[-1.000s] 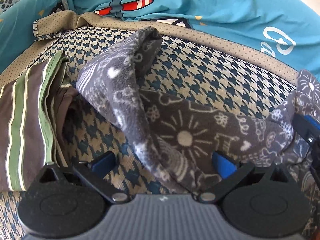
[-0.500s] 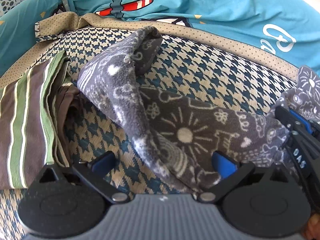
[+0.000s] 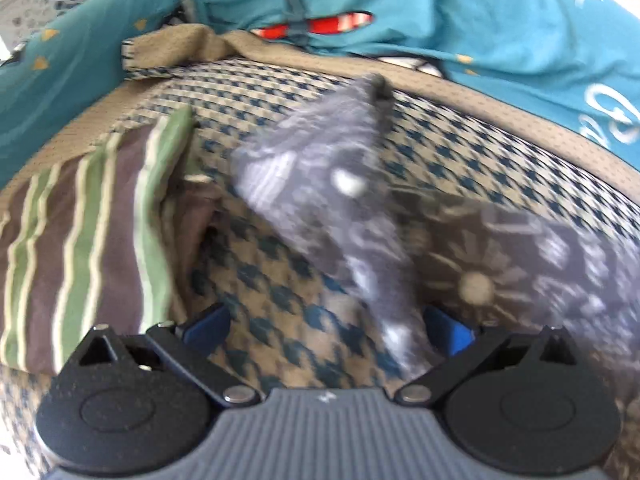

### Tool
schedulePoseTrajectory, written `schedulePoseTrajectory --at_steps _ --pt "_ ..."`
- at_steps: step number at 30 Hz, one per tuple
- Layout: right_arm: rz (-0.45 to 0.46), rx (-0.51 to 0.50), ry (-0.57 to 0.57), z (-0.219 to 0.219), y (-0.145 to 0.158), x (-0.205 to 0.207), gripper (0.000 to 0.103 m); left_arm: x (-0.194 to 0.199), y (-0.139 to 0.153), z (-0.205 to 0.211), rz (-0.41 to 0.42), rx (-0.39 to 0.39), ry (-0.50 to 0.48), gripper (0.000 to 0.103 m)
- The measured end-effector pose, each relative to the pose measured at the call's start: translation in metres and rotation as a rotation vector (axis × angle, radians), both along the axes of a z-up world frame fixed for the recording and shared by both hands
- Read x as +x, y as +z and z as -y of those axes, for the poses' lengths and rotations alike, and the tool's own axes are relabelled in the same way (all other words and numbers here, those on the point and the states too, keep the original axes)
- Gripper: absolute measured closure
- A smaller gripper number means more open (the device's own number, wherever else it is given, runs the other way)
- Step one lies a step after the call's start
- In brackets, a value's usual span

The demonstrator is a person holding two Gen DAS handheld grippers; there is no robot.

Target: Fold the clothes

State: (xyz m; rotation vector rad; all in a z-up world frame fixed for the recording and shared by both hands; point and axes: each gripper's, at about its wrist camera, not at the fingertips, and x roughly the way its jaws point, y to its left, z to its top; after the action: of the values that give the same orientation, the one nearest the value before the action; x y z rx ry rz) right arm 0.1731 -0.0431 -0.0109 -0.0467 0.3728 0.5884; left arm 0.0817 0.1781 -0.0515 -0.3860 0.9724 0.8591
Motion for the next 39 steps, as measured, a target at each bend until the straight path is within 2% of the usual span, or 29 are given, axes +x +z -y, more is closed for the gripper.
schedulePoseTrajectory --at_steps 4,9,23,26,34,37,39 --pt "-0.034 -0.045 -0.045 0.013 -0.009 -0.006 0.097 -0.009 0.006 -0.016 0.016 -0.01 0.088 0.0" --pt "-0.046 -0.063 -0.062 0.022 -0.007 -0.015 0.097 -0.021 0.017 -0.028 0.053 -0.025 0.144 0.0" --pt "-0.103 -0.102 -0.075 0.027 -0.016 -0.018 0.097 -0.066 0.041 -0.041 0.113 -0.084 0.176 0.0" --pt "-0.11 -0.107 -0.077 0.027 -0.018 -0.016 0.097 -0.071 0.048 -0.04 0.095 -0.022 0.191 0.0" --pt "-0.121 -0.104 -0.085 0.028 -0.02 -0.013 0.097 -0.09 0.056 -0.064 0.121 0.018 0.272 0.0" --pt "-0.127 -0.098 -0.085 0.03 -0.02 -0.013 0.097 -0.103 0.055 -0.084 0.136 0.005 0.358 0.0" --pt "-0.134 -0.092 -0.086 0.03 -0.02 -0.012 0.097 -0.11 0.056 -0.089 0.168 -0.015 0.376 0.0"
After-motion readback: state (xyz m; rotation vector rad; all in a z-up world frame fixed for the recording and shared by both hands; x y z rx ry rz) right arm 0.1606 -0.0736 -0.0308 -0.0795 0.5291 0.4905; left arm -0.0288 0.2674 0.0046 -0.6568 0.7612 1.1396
